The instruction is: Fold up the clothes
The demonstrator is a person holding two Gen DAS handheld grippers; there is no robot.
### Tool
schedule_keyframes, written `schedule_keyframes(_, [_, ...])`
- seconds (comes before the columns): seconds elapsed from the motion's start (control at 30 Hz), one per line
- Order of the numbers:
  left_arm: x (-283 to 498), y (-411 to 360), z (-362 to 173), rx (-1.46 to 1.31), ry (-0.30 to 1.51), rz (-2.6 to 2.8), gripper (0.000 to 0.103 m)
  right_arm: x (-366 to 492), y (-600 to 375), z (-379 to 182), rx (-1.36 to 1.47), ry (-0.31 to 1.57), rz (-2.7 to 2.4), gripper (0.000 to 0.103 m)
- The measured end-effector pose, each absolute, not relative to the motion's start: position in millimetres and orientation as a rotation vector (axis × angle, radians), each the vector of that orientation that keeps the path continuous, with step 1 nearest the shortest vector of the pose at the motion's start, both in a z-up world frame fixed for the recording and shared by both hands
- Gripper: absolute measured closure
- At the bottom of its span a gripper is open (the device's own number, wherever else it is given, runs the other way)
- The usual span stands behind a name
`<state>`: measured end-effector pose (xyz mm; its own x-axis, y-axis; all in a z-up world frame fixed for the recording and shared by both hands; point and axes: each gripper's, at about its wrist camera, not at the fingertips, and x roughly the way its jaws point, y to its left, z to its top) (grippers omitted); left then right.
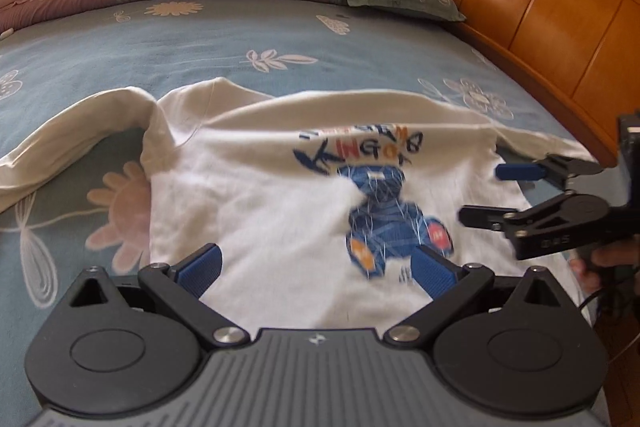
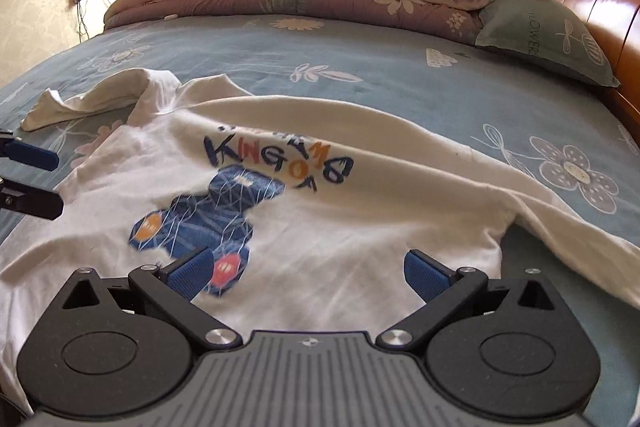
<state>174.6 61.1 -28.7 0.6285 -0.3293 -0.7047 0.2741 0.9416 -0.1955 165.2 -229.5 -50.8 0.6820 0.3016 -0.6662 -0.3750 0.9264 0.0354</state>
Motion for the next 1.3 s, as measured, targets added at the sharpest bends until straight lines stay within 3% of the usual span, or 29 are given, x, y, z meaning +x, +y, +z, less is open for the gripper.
schedule_keyframes(0.17, [199.2,59.8,-47.5,-0.105,0.850,-0.339,0.003,197.9,-239.5,-77.9,-0.047,0.777,0.333,0.000])
schedule_keyframes(0.3, [203.3,73.4,-74.3,-0.131,0.906,-0.290,0.002,173.0,-266.5,-83.6,-0.078,0.772,0.258,0.000])
schedule_keyframes(0.47, [196.0,75.4,-68.1,-0.110,0.908,-0.332,0.001,147.2,-281.9,-85.9,-0.065,0.764,0.246,0.000])
schedule_keyframes(0.67, [240.2,68.0,-52.7,-0.052,0.833,-0.327,0.001,151.8,-270.3,-87.5,-0.092,0.770,0.199,0.000])
schedule_keyframes(0.77, [262.1,75.3,-66.6,-0.118,0.893,-0.289,0.001,151.4,-273.2,-87.2,-0.081,0.769,0.207,0.000])
schedule_keyframes(1.3, [176.3,62.3,-45.6,-0.041,0.862,-0.336,0.001,122.1,-248.2,-59.7,-0.073,0.777,0.258,0.000])
